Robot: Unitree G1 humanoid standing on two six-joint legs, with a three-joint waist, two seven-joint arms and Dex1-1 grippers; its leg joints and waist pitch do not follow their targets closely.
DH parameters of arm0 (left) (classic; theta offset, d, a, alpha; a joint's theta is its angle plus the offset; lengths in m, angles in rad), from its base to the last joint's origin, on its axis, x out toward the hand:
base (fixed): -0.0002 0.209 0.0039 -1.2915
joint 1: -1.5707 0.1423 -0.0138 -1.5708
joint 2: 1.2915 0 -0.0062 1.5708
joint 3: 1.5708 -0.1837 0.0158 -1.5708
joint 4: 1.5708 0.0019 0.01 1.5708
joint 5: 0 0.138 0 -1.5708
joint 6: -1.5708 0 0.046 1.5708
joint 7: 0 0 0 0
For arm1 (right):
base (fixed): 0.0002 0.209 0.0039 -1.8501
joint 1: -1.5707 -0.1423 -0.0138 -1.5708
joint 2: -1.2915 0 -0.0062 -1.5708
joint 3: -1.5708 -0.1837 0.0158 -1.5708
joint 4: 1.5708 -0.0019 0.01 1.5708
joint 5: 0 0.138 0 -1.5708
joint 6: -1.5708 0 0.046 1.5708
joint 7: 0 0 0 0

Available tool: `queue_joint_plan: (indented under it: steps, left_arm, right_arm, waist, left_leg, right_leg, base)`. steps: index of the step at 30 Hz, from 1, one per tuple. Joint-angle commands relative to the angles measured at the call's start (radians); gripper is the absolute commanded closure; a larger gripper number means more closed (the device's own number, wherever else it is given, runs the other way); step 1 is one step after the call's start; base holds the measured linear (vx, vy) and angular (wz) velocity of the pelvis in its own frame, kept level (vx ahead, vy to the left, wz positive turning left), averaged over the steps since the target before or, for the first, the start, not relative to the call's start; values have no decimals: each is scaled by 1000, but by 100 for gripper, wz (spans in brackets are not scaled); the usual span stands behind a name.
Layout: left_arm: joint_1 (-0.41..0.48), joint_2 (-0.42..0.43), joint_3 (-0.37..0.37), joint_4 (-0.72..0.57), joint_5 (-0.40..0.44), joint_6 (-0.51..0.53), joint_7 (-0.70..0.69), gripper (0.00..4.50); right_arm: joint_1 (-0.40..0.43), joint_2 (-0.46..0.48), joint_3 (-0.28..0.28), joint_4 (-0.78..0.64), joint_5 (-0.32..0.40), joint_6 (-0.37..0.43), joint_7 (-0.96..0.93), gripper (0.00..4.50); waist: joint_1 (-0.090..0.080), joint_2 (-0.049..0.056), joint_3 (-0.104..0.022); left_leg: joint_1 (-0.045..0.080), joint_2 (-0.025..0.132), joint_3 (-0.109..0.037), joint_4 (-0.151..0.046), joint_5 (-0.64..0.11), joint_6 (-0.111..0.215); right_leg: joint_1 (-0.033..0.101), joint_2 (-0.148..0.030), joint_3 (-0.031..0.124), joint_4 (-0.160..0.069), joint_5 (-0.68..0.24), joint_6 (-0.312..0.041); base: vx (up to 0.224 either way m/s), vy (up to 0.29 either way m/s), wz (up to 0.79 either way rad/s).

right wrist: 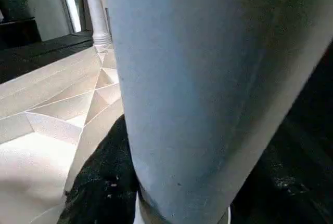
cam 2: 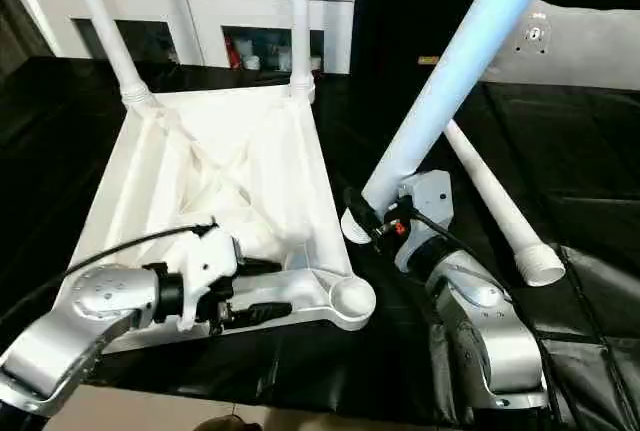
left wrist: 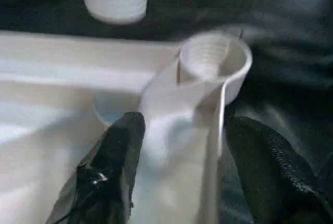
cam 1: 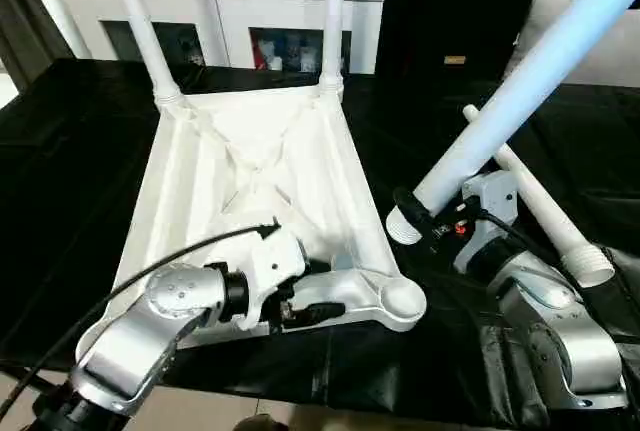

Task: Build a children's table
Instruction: Pick table leg

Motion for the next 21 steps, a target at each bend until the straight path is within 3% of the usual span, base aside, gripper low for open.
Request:
queue_joint_plan:
  steps: [1, 3, 5, 7, 11, 12, 14, 21]
  left_arm:
    - [-16, 10, -23, 9, 9, 13, -15, 204]
    - [-16, 10, -23, 9, 9, 13, -15, 213]
    - [-28, -13, -47, 37, 12, 64, -15, 234]
    - [-31, -20, -50, 46, 16, 70, -15, 245]
    - [-48, -39, -62, 92, 34, 63, -8, 281]
    - [-54, -42, -70, 108, 45, 50, -6, 290]
    - [-61, -41, -82, 125, 62, 32, -5, 312]
    - [-71, -31, -101, 126, 96, 24, 3, 372]
  right_arm:
    - [-8, 4, 8, -12, 13, -9, 3, 262]
    - [-8, 4, 8, -12, 13, -9, 3, 262]
    - [11, 11, 9, -21, 8, -12, 1, 262]
    - [15, 12, 9, -22, 6, -15, -2, 262]
    - [24, 12, 15, -25, -5, -18, -10, 262]
    - [27, 12, 18, -27, -8, -18, -12, 262]
    - [32, 12, 22, -31, -12, -18, -16, 262]
    - [41, 11, 23, -35, -17, -18, -17, 262]
  waist:
    - [5, 5, -58]
    - [4, 2, -56]
    - [3, 17, -51]
    - [4, 10, -50]
    - [4, 14, -48]
    - [4, 22, -49]
    - [3, 18, -50]
    - [4, 22, -48]
  left_leg:
    - [24, 82, -27, -84, -135, 34]
    - [23, 83, -26, -86, -147, 33]
    - [28, 84, -25, -92, -217, 9]
    - [27, 85, -25, -93, -244, -3]
    - [25, 85, -22, -94, -253, -11]
    - [27, 86, -22, -95, -257, -16]
    - [26, 86, -22, -96, -258, -16]
    - [27, 87, -21, -97, -276, -14]
  right_leg:
    - [20, -80, 32, -69, 133, -228]
    - [20, -80, 32, -69, 126, -235]
    - [15, -78, 32, -73, 51, -240]
    - [18, -82, 35, -76, 10, -241]
    - [15, -83, 38, -82, -34, -228]
    - [14, -81, 38, -83, -36, -224]
    - [15, -82, 39, -84, -38, -219]
    - [12, -84, 40, -89, -81, -216]
  base:
    - [0, 0, 0]
    - [0, 0, 0]
    - [0, 0, 0]
    - [0, 0, 0]
    - [0, 0, 0]
    - [0, 0, 0]
    - [0, 0, 0]
    - [0, 0, 0]
